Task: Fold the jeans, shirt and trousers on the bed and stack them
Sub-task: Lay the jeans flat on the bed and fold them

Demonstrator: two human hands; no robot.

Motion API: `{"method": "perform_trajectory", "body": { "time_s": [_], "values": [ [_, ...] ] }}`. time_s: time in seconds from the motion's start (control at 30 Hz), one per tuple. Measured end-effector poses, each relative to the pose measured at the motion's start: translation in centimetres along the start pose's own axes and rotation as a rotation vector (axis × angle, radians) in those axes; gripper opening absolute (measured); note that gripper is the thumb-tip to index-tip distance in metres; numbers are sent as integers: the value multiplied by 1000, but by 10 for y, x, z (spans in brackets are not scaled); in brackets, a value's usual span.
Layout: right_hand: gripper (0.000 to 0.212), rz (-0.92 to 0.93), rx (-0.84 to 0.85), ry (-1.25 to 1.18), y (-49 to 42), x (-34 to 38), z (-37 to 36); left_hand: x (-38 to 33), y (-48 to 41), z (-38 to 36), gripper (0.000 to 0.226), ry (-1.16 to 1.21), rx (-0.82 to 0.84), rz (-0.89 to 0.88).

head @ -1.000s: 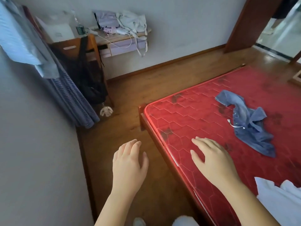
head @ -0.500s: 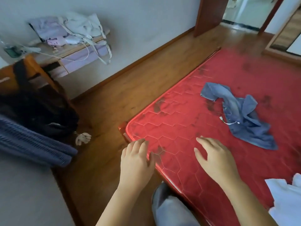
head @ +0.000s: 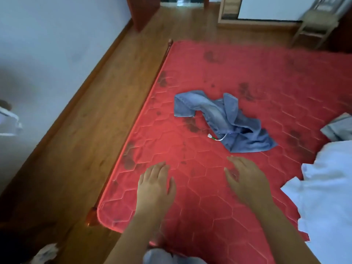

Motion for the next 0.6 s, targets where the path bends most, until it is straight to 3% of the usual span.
{"method": "perform_trajectory", "body": {
  "time_s": [0.3, 0.47, 0.6],
  "values": [
    [32, -231, 34, 45, -61, -75, -106, 4, -107, -149, 42, 147, 177, -115],
    [42, -336, 162, -20, -108, -115, -186, 14, -147, -222, 40, 220, 164, -147],
    [44, -367, 132, -53, -143, -140, -242, 24, -165, -264, 40, 232, 172, -139]
  ]
}}
Point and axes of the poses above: each hand's wrist, its own y-axis away from the middle knuckle, its own z-axis out of the back of the hand, x = y × z, the point moved 1 cm from there along -y, towards the middle knuckle, and after that the axes turned 6 degrees about -x, right-handed, at the moved point
